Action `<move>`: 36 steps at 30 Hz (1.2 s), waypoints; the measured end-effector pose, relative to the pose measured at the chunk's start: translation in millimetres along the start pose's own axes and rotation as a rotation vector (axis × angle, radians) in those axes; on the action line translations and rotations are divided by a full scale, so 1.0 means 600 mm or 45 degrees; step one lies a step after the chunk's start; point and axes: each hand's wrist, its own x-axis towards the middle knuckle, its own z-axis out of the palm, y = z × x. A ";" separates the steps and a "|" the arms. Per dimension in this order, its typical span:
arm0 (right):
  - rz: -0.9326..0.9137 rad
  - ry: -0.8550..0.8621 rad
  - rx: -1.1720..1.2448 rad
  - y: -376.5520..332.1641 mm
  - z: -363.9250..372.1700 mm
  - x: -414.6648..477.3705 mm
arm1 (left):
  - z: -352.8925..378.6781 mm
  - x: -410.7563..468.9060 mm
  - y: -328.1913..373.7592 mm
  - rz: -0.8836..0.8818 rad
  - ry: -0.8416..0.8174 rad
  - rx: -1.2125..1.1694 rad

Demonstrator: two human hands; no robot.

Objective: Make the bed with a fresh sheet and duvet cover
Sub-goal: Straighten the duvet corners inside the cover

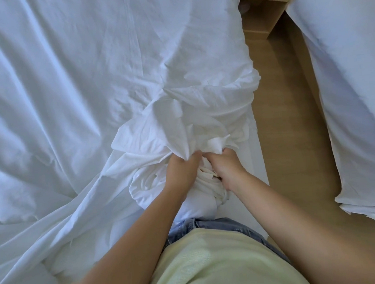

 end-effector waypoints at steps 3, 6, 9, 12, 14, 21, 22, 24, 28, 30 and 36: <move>-0.392 0.091 -0.135 0.013 0.014 -0.041 | 0.001 0.002 0.007 -0.027 0.012 -0.127; -0.485 0.179 -0.022 0.029 0.010 -0.062 | 0.010 0.000 0.007 -0.093 -0.023 -0.194; -0.321 0.221 0.190 0.036 -0.007 -0.056 | 0.010 0.000 0.006 -0.167 -0.079 -0.175; -0.053 0.090 0.376 0.044 -0.028 -0.054 | 0.009 -0.005 -0.005 -0.175 -0.149 -0.120; 0.168 -0.037 0.335 0.040 -0.055 -0.051 | 0.011 -0.011 -0.016 -0.144 -0.200 -0.087; 0.519 -0.411 -0.450 -0.004 -0.092 -0.022 | 0.023 -0.028 -0.020 -0.075 -0.335 0.046; 0.500 -0.403 -0.515 -0.004 -0.077 -0.023 | 0.022 -0.029 -0.021 -0.069 -0.321 0.046; 0.495 -0.404 -0.448 0.005 -0.050 -0.026 | 0.015 -0.031 -0.023 -0.088 -0.274 0.009; 0.355 -0.223 0.003 0.016 -0.024 -0.039 | -0.003 -0.038 -0.027 -0.082 -0.004 -0.207; 0.172 -0.102 0.294 -0.005 -0.018 -0.044 | -0.003 -0.055 -0.019 -0.031 0.144 -0.530; -0.321 0.058 0.554 -0.091 -0.104 -0.080 | 0.080 -0.151 -0.010 0.099 0.150 -0.884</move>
